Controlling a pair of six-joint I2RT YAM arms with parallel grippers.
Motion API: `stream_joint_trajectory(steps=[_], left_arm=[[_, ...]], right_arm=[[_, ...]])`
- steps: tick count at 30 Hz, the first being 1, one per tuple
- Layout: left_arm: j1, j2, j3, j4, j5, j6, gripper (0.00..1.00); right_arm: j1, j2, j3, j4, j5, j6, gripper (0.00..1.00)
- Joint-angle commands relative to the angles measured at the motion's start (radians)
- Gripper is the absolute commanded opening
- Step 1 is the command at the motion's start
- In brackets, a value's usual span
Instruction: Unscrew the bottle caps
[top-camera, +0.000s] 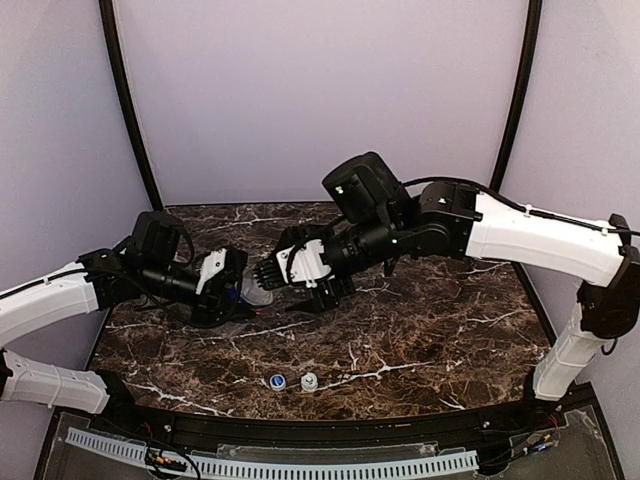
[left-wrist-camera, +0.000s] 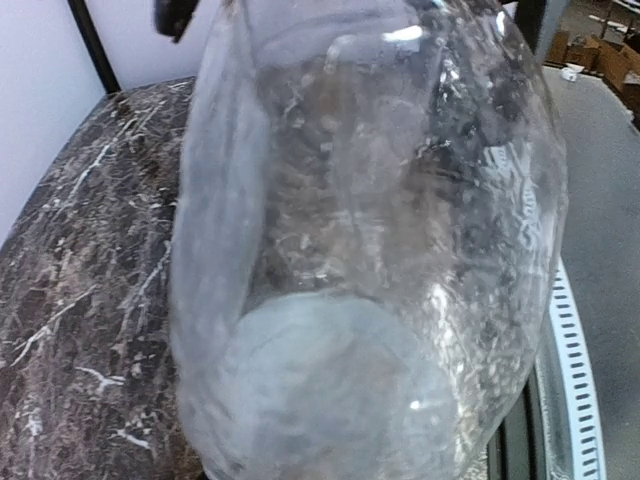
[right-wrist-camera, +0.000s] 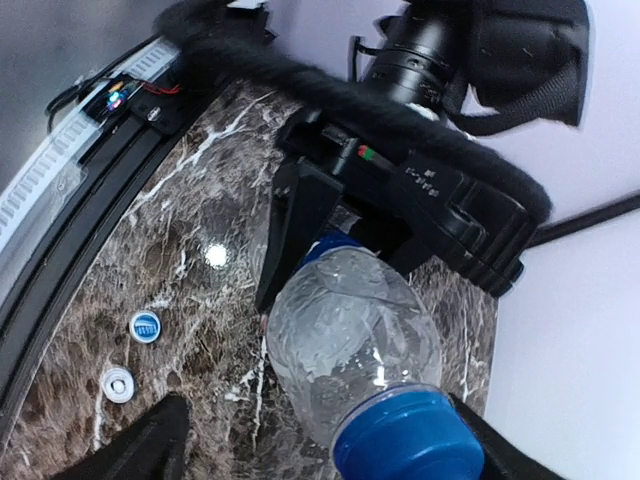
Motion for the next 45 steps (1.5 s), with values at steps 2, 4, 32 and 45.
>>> stream_joint_trajectory(steps=[2,4,32,45], left_arm=[[0.0,-0.027,-0.002,0.202,-0.218,-0.03,0.3],[-0.001,-0.027,-0.018,0.263,-0.307,-0.029,0.3],[-0.01,-0.011,-0.091,0.568,-0.704,0.064,0.33],[-0.011,-0.012,-0.092,0.567,-0.689,0.077,0.33]], right_arm=[[-0.056,-0.121,-0.057,0.216,0.025,0.303,0.99],[-0.084,-0.136,-0.053,0.237,-0.025,0.46,0.99],[-0.13,0.196,0.428,0.012,0.106,1.264,0.47],[-0.132,0.24,0.468,-0.017,0.061,1.24,0.34]])
